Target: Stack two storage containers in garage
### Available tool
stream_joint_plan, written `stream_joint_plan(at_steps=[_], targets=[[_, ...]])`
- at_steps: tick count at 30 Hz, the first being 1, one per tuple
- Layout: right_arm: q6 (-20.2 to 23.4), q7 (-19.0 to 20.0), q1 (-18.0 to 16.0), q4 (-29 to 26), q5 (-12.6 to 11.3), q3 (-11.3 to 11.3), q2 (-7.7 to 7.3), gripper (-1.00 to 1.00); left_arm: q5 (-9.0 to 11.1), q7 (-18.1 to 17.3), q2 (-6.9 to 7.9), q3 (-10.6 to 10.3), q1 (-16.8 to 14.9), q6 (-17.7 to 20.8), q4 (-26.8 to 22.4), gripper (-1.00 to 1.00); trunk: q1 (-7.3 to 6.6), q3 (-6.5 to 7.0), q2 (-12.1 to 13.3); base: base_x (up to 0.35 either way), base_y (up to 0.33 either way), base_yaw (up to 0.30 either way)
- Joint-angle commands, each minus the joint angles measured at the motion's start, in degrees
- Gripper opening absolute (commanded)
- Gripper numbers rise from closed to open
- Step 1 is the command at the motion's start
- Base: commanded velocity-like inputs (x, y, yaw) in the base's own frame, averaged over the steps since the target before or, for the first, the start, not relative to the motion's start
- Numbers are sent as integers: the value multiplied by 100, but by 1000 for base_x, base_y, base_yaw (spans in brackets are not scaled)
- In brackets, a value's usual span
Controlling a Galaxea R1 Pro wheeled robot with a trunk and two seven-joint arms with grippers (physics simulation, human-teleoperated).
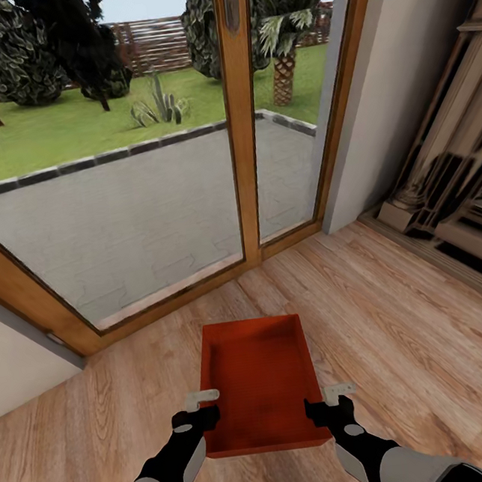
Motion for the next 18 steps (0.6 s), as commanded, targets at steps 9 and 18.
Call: stream_joint_plan(at_steps=[9,18], targets=[[-16,-21,-3,2,-42,49,1,100,-18,24,-5,5,1,32,-21,100,88,-76,-163,0,0,0],[-16,-21,-3,4,-42,46,1,100,-16,27,-5,-4,1,2,-71,100,88,-76,-163,0,0,0]])
